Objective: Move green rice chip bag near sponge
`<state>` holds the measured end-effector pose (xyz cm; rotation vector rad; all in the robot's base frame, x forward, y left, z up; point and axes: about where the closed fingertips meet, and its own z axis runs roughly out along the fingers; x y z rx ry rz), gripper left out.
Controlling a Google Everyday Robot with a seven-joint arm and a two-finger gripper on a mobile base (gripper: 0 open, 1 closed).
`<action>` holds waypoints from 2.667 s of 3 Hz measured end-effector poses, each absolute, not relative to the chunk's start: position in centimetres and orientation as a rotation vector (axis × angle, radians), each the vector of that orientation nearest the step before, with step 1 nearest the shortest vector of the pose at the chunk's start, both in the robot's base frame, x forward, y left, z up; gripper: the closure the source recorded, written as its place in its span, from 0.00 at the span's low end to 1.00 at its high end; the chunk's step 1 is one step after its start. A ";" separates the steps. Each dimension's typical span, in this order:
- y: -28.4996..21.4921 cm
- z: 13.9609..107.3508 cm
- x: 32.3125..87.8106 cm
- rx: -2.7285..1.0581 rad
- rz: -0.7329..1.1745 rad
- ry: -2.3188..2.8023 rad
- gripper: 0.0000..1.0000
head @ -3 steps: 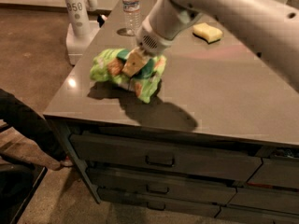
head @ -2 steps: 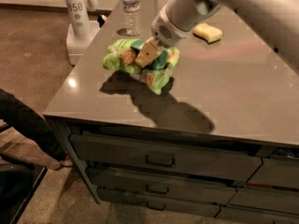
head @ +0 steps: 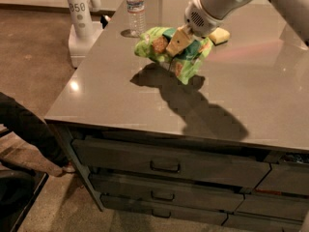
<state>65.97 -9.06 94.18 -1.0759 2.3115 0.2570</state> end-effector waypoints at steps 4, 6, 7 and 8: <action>-12.2 91.7 74.5 -0.801 0.097 2.473 1.00; -19.0 94.4 77.7 -0.540 -0.034 2.438 1.00; -21.7 95.0 77.7 -0.461 -0.073 2.442 0.82; -24.0 94.6 77.8 -0.391 -0.096 2.457 0.59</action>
Offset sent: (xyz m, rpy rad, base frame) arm 0.0286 -0.0072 -0.0180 -0.0456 0.0732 -0.1163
